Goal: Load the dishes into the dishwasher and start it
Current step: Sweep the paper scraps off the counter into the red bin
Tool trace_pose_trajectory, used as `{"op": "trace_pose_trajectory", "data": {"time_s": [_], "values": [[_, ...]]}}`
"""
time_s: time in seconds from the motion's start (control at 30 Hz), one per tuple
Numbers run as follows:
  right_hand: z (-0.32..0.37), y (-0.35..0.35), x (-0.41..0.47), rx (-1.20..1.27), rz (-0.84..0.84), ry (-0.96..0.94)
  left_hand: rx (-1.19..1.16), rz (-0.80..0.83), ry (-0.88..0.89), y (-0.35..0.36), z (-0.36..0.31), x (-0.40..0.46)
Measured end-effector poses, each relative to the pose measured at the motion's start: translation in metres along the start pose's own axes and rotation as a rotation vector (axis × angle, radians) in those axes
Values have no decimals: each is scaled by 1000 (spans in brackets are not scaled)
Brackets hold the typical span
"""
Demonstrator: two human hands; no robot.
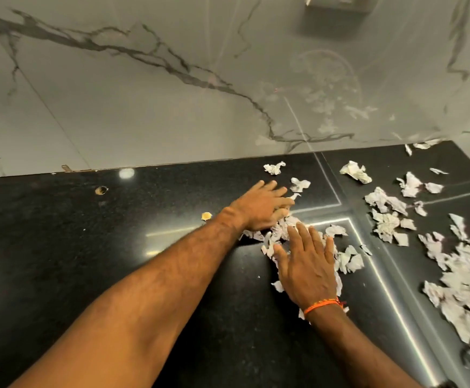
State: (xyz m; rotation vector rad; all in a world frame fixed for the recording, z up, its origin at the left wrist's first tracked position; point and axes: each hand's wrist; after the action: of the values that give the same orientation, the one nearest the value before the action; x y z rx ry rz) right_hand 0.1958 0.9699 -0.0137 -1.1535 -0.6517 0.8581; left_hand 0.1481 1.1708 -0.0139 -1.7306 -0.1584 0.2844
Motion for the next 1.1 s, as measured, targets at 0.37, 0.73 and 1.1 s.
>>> {"op": "trace_pose_trajectory", "data": {"time_s": [0.37,0.73,1.1], "values": [[-24,-7,-30,102,35,-20,-10,-162,-799,29,-1,-108],[-63,-20,-31,-2,36,33,-113,-157,-442,43,-79,-82],[-130,-52,-4,335,-125,120,-4,-53,-262,37,-120,-16]]}}
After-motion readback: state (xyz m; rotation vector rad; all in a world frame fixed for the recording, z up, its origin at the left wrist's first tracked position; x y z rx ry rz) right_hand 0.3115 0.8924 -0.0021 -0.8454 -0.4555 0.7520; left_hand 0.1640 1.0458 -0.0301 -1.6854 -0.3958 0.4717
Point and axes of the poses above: each hand's wrist, its own x-axis towards the middle knuckle, its own y-axis out of the palm, z = x × y, and after that the axes turned 12 degrees about x, right-handed
